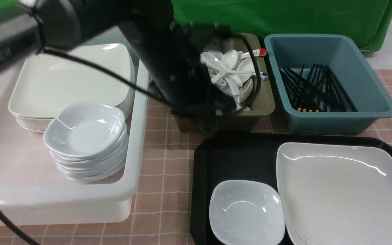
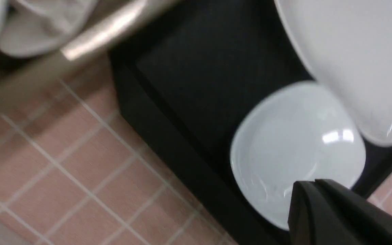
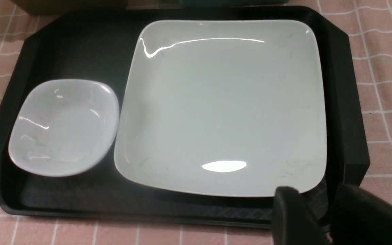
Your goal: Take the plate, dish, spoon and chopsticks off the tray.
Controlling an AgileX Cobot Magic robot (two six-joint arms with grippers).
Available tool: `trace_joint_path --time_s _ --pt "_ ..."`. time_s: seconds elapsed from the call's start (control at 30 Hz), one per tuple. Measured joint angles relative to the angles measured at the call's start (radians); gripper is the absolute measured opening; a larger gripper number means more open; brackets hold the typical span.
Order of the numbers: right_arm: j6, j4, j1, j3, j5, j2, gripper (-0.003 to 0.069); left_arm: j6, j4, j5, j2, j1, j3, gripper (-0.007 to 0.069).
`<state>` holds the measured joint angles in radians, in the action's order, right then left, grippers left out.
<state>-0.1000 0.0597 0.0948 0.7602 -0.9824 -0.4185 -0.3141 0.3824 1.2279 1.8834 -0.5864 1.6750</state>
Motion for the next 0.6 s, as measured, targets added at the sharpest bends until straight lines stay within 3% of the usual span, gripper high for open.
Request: trace_joint_path --time_s 0.13,0.3,0.33,0.4,0.43,0.6 --pt "0.0 0.0 0.0 0.0 0.0 0.0 0.024 -0.05 -0.004 -0.015 0.033 -0.057 -0.054 0.0057" --pt "0.0 0.0 0.0 0.0 0.007 0.0 0.024 -0.073 -0.066 -0.046 0.117 -0.093 -0.024 0.0198" --pt "0.0 0.0 0.0 0.0 0.007 0.0 0.024 -0.077 -0.108 -0.053 0.155 -0.094 0.011 0.0277" --pt "0.0 0.0 0.0 0.0 0.007 0.0 0.024 -0.081 -0.13 -0.057 0.176 -0.093 0.032 0.0324" --pt "0.0 0.0 0.0 0.0 0.007 0.0 0.024 -0.111 -0.138 -0.064 0.202 -0.093 0.059 0.0391" --pt "0.0 0.0 0.0 0.0 0.007 0.0 0.024 -0.247 -0.126 -0.087 0.245 -0.093 0.086 0.0499"
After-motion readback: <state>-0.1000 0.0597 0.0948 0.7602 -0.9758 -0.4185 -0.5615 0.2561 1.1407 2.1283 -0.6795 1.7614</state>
